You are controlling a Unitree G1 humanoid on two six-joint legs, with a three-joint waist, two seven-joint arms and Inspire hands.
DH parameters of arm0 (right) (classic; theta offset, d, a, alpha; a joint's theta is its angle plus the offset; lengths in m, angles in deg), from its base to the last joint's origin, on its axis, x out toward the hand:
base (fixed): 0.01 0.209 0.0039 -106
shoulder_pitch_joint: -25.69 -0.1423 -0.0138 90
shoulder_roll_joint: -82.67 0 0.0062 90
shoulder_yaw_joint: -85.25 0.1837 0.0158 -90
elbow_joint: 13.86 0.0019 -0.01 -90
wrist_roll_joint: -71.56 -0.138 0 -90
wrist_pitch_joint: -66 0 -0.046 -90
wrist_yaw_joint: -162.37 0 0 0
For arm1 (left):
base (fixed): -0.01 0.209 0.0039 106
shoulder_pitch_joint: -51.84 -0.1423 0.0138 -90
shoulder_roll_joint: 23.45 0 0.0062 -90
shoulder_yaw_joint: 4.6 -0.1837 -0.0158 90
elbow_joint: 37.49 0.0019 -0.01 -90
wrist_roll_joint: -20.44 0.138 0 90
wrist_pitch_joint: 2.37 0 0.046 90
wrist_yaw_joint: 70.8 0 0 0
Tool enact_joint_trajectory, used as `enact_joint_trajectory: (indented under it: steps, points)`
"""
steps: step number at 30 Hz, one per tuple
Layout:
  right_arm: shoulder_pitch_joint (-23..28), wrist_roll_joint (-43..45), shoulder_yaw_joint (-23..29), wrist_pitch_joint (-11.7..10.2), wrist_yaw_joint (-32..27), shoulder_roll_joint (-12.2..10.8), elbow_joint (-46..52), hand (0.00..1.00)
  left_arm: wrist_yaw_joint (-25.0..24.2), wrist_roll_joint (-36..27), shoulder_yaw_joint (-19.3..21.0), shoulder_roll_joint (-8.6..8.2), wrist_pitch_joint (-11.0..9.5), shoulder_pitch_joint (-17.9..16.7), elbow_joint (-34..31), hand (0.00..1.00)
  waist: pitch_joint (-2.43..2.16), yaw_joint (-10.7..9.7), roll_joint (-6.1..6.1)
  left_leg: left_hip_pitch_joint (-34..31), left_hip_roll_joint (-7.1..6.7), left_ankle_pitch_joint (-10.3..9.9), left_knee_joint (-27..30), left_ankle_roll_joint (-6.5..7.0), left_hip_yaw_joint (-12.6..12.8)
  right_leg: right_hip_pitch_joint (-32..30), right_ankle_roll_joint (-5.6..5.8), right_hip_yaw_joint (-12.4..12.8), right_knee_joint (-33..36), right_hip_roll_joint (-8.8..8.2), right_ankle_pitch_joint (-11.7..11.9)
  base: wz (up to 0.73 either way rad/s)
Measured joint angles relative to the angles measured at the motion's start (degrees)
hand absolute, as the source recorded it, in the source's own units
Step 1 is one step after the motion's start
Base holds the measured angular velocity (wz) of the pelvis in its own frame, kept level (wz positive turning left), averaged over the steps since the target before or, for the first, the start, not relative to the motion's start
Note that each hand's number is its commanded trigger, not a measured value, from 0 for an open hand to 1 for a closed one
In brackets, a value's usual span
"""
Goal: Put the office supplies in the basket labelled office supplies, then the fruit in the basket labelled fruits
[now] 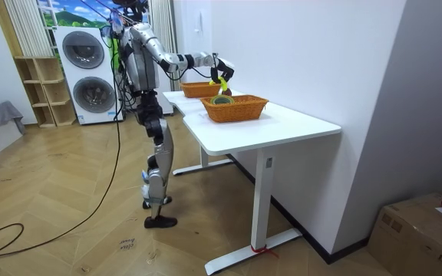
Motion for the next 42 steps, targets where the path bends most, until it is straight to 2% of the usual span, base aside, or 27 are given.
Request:
enact_joint_trajectory:
  steps: [6,15,20,29,42]
  points:
    - [-0.78,0.25,0.0,-0.24,-3.01,-0.69,0.0,1.0,0.03,1.11,2.29,-0.72,0.06,-0.25,0.16,0.0,0.04,0.68,0.06,-0.03,-0.02,0.01,-0.03,0.03,-0.19,0.09,0.01,-0.14,0.0,0.0,-0.01,0.01]
    - [-0.81,0.71,0.0,-0.19,-6.53,-2.04,1.04,1.0,0.25,2.35,2.28,-1.58,0.78,0.22,0.19,0.0,0.34,2.34,0.55,-0.52,-0.02,0.0,-0.08,0.03,-0.15,-0.3,0.03,-0.76,0.01,-0.01,-0.02,0.0]
    - [-0.95,0.71,-0.09,-0.23,-6.81,-2.36,2.05,1.0,0.28,2.7,2.26,-2.05,1.05,0.33,0.25,0.0,0.33,3.37,0.56,-0.5,-0.04,0.04,0.13,0.05,-0.41,-0.12,0.04,-1.55,0.0,-0.03,-0.02,0.03]
    - [-1.47,1.45,-0.21,-0.22,-7.22,-7.04,2.04,1.0,0.26,2.7,2.22,-2.21,1.13,0.39,1.43,0.0,0.43,3.73,0.72,-0.79,-0.16,0.04,0.1,0.05,-1.7,0.05,0.09,-1.95,-0.02,0.0,-0.06,0.06]
    - [-5.56,1.58,-0.67,-0.12,-9.44,-9.39,2.03,1.0,-0.18,2.7,2.22,-2.3,2.86,0.24,1.36,0.0,0.49,5.17,1.68,-1.12,-0.27,0.04,0.05,0.07,-2.68,0.01,0.18,-3.09,-0.06,-0.2,-0.11,0.04]
